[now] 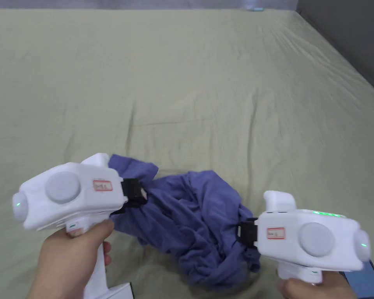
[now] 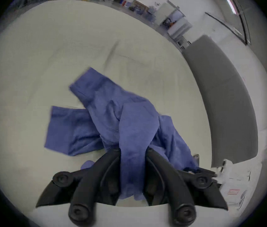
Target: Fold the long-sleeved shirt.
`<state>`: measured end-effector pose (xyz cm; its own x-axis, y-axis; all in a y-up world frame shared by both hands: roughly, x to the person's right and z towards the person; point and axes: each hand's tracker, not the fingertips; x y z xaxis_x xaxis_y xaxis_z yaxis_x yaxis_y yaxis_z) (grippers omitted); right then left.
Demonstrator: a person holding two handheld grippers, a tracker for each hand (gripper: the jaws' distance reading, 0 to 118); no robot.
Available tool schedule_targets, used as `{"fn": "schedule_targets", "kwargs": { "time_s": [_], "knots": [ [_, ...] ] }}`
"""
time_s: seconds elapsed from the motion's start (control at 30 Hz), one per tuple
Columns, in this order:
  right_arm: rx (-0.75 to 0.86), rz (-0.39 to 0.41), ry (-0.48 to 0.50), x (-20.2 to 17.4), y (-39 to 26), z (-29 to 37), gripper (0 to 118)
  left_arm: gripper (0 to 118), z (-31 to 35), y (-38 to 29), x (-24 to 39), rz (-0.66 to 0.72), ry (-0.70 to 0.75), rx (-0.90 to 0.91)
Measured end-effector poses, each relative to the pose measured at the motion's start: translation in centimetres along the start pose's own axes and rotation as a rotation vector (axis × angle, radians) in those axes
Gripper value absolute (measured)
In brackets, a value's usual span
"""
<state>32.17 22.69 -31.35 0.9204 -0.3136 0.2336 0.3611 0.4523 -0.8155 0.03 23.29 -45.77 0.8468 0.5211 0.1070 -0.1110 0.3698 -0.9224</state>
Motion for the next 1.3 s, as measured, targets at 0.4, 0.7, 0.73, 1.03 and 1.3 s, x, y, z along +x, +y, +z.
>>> {"fn": "schedule_targets", "kwargs": {
  "time_s": [0.4,0.7,0.73,1.03,1.3],
  "knots": [
    [0.459,0.162,0.046,-8.9,19.2,21.9,8,13,20.5,15.5,5.1,-0.086,-0.108,0.368],
    [0.522,0.152,-0.05,-15.2,36.4,28.9,8,13,29.5,30.5,8.2,-0.038,-0.129,0.495],
    [0.529,0.148,-0.076,-15.8,37.9,29.2,8,13,29.9,31.8,8.6,-0.043,-0.129,0.503],
    [0.55,0.071,-0.105,-18.3,47.1,29.8,8,13,31.1,39.6,10.2,-0.028,-0.116,0.549],
    [0.45,0.024,-0.109,-15.6,48.0,22.3,8,13,25.4,40.2,7.8,-0.015,-0.134,0.517]
  ]
}}
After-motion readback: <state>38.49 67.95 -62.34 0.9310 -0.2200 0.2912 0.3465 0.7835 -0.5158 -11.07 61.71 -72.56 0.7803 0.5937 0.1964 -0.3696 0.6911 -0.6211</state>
